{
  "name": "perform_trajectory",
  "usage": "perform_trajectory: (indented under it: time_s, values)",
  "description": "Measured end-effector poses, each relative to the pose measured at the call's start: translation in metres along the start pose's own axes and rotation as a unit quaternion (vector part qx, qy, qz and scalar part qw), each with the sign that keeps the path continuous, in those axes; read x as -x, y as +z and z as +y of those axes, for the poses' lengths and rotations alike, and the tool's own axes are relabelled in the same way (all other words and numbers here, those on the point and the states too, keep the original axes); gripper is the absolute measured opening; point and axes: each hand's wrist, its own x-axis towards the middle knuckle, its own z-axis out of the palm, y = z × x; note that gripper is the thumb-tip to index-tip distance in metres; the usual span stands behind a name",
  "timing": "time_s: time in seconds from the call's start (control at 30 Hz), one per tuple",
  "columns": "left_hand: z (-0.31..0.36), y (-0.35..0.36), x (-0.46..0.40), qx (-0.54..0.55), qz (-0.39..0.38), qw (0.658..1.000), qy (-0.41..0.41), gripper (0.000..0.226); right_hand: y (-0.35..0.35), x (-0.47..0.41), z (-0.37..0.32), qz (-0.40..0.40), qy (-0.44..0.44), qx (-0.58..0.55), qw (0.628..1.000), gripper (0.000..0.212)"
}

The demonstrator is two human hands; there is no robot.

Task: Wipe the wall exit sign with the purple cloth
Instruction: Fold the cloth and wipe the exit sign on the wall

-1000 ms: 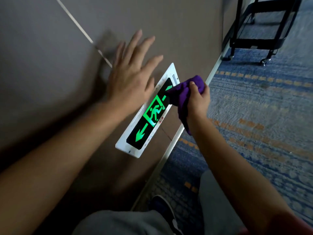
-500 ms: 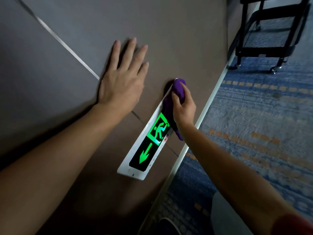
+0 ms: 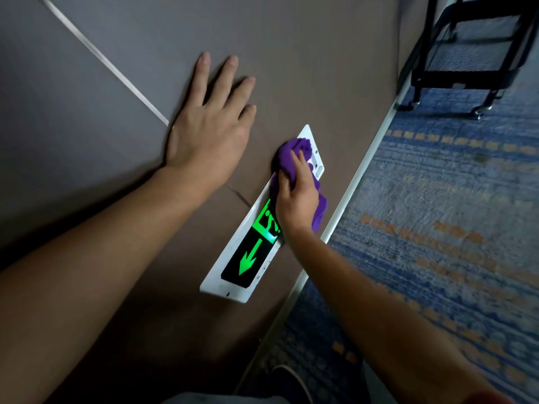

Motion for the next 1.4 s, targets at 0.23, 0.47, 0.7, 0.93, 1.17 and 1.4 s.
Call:
perform_trajectory:
  time_s: [0.23,0.47,0.7,0.93,1.17,1.4]
  values:
    - [0.001,-0.001,0.001,-0.001,-0.006,1.0,-0.006,0.048,0.003,0.062,0.0,-0.06,-0.021,0.019,0.998,0.055]
    - [0.001,0.001,0.001,0.014,0.007,1.0,-0.011,0.045,0.003,0.059,0.009,-0.08,-0.057,0.047,0.994,0.056]
    - [0.002,0.003,0.002,0.042,0.027,0.999,-0.017,0.042,-0.001,-0.026,-0.003,-0.015,-0.016,0.013,1.0,0.051]
    - [0.005,0.007,0.001,0.042,0.037,0.998,-0.018,0.041,-0.007,-0.074,-0.009,0.015,0.04,0.001,0.999,0.05]
    - [0.009,0.008,0.0,0.06,0.041,0.997,-0.008,0.041,0.0,0.004,0.013,-0.033,-0.034,0.01,0.999,0.053]
    - [0.009,0.005,0.001,0.059,0.029,0.998,0.008,0.044,-0.001,-0.042,0.007,-0.015,-0.019,0.042,0.999,0.053]
